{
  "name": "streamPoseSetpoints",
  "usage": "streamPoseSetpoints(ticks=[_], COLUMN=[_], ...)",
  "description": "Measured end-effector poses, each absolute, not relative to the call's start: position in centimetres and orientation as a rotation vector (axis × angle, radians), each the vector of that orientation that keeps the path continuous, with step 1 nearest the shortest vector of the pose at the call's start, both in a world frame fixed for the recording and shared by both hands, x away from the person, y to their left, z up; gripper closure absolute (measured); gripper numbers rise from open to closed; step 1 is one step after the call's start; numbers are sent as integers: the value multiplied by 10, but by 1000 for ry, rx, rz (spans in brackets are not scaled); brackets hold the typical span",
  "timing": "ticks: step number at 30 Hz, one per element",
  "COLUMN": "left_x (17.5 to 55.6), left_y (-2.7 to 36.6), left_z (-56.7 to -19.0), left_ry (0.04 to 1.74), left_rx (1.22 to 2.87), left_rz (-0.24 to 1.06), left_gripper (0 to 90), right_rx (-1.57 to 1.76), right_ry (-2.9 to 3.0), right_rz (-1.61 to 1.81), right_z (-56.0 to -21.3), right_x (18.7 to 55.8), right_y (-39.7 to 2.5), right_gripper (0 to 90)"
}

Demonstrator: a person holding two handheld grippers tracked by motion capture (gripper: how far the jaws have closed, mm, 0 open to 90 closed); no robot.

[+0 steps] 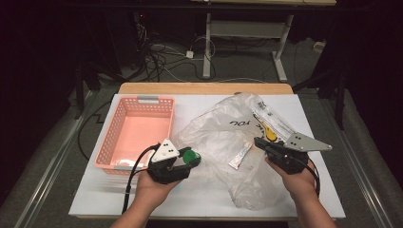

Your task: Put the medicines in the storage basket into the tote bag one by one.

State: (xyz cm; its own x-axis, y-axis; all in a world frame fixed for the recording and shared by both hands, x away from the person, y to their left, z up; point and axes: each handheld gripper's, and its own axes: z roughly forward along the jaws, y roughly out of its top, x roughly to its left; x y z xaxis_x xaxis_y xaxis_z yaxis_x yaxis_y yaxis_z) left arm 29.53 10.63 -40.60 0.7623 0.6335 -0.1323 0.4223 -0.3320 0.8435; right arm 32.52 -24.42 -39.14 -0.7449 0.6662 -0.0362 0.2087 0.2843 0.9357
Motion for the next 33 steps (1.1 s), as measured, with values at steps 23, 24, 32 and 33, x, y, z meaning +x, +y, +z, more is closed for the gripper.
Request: streamPoseSetpoints(ticks=[23,24,32,33], left_x=[336,337,343,344], left_y=[31,29,18,17], left_z=[-433,-434,-438,-438], left_ry=[767,768,766,768], left_rx=[1984,1985,1995,1997], left_rz=[244,242,240,243], left_gripper=[505,505,505,505], right_rx=[783,783,784,783], right_ry=[2146,2146,2142,2141], right_rz=[1459,1459,1463,1465], right_z=[-394,-393,-393,-392], right_x=[327,327,327,327], right_y=[-243,-243,-243,-243], right_gripper=[900,900,900,900])
